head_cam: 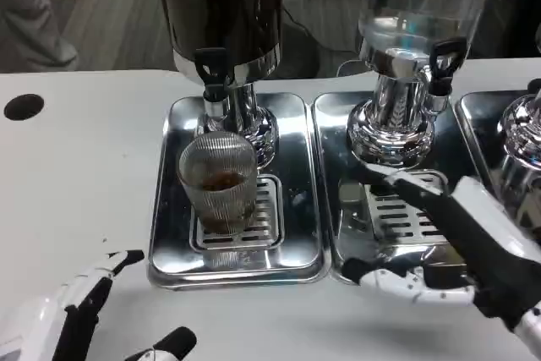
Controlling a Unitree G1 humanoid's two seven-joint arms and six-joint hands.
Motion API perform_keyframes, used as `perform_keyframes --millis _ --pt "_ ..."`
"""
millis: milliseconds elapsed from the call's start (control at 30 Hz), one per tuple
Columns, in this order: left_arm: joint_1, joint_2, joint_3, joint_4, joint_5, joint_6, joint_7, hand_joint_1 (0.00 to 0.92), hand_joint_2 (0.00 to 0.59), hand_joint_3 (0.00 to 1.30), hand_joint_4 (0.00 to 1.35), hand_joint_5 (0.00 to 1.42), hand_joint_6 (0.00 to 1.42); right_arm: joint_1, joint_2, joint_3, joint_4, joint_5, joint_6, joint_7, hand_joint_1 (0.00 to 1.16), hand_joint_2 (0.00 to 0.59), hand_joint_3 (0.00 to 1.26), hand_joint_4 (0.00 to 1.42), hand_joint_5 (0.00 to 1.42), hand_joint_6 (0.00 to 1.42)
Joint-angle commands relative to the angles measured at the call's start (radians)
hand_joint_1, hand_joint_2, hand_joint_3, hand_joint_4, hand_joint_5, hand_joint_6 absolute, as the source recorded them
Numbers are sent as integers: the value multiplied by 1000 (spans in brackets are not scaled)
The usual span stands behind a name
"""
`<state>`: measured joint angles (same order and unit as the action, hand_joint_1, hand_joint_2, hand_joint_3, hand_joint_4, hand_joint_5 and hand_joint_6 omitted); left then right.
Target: Grasp the cup under the faucet to collect the drink, then remove the cup.
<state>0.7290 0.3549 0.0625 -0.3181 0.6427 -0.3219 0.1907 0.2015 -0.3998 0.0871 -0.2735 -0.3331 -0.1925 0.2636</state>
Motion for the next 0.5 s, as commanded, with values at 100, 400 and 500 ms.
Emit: perform_keyframes --millis 100,400,500 --pt "45 3 18 31 2 -59 40 0 50 218 138 184 497 -69 52 76 -39 -78 74 -9 627 155 190 175 189 99" --pt "90 -1 29 54 0 -113 67 0 52 218 140 187 496 -172 131 142 5 -168 198 -31 637 159 198 187 194 118" --pt "104 -2 36 69 -5 -133 76 0 53 219 140 187 496 -204 149 156 27 -179 225 -35 639 160 199 187 194 119"
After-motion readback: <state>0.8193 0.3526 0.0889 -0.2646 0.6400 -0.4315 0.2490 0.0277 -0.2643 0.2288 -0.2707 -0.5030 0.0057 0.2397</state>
